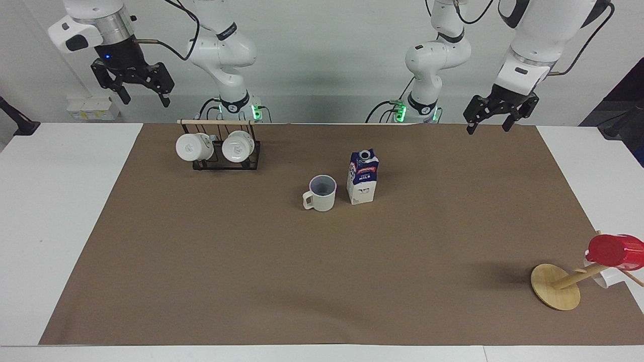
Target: Place cup and milk on table
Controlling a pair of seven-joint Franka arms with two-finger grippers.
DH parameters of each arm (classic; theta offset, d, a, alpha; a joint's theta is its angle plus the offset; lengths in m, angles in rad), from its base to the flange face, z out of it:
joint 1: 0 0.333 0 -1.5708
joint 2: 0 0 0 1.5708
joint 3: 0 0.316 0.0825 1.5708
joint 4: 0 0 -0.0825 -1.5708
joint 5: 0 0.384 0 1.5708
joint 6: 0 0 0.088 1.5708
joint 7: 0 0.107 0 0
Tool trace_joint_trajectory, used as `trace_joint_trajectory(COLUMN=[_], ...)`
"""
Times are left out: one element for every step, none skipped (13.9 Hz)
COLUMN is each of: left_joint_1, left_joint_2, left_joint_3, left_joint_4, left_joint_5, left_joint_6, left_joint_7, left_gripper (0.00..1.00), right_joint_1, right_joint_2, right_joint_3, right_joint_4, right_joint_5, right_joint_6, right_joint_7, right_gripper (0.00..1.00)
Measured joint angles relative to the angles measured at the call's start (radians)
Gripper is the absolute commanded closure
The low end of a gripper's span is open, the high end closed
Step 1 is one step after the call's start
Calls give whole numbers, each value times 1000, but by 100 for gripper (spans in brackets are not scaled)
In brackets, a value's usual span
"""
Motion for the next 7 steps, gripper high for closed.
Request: trace_joint_trajectory(left_joint_1=[0, 0, 0, 1, 1, 1, 1], left_joint_2=[0, 0, 0, 0, 0, 0, 0], left_joint_3=[0, 1, 3, 6, 10, 13, 15], left_joint_4=[8, 12, 13, 13, 13, 13, 14], left_joint_5=[1, 1, 2, 2, 2, 2, 2], left_joint_6=[-10, -12, -14, -14, -14, -14, -14], left_joint_7=[7, 17, 32, 42, 49, 53, 54], left_gripper=[0, 0, 0, 0, 0, 0, 0], right_joint_1=[0, 0, 0, 0, -1, -2, -2], right_joint_2=[0, 0, 0, 0, 2, 6, 9], right_joint_3=[6, 11, 13, 13, 13, 13, 12], right_joint_4=[0, 0, 0, 1, 3, 5, 6], right_joint_5=[0, 0, 0, 0, 0, 0, 0], right_joint_6=[0, 0, 0, 0, 0, 0, 2], right_joint_7=[4, 12, 25, 32, 35, 38, 39], right_gripper=[0, 0, 0, 0, 0, 0, 0])
